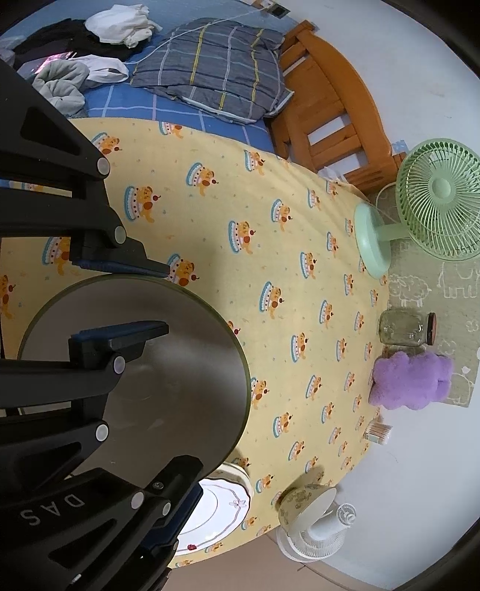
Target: Organize plates and bowls
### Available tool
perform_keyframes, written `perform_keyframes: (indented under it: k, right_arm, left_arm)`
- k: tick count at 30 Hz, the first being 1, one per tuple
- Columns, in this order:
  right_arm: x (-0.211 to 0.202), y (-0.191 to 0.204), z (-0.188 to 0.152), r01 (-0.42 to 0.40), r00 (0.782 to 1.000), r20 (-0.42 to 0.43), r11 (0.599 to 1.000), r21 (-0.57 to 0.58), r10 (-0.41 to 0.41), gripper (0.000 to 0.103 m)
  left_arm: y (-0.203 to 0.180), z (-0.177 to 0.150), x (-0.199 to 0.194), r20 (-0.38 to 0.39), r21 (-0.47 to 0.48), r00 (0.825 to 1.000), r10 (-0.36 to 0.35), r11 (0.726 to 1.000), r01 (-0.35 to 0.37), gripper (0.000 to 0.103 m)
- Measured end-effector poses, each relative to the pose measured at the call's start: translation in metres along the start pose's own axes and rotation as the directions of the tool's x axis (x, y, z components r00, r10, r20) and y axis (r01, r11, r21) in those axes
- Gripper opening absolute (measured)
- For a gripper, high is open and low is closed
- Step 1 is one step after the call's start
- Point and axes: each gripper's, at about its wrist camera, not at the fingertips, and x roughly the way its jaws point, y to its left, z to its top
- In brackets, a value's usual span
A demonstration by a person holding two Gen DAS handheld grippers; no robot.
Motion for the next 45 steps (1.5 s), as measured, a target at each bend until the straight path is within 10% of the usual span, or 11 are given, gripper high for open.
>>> perform_keyframes:
  k: [23, 28, 34, 45]
  right_arm:
    - [0.029, -0.004, 0.005, 0.002, 0.999, -0.055, 1.0, 0.001, -0.001, 0.019]
    - [0.03, -0.004, 0.005, 0.002, 0.998, -0.055, 1.0, 0.006, -0.001, 0.02]
    - [0.025, -0.004, 0.001, -0.051, 0.997, -0.048, 0.998, 0.034, 0.053, 0.069]
    - [-0.008, -0.006, 0.011, -0.059, 0.998, 0.023, 0.997, 0.045, 0.058, 0.078]
  left_arm:
    - [-0.003, 0.003, 0.019, -0.015, -0.01, 1.0, -0.002, 1.0, 0.002, 0.022]
    - [-0.002, 0.002, 0.023, -0.037, -0.043, 0.998, -0.052, 0.998, 0.05, 0.038]
    - [-0.001, -0.003, 0.012, -0.01, -0.033, 0.996, -0.09, 0.995, 0.089, 0.07]
    - [-0.006, 0.013, -0.021, 0.057, 0.012, 0.993, -0.106, 0.994, 0.105, 0.087]
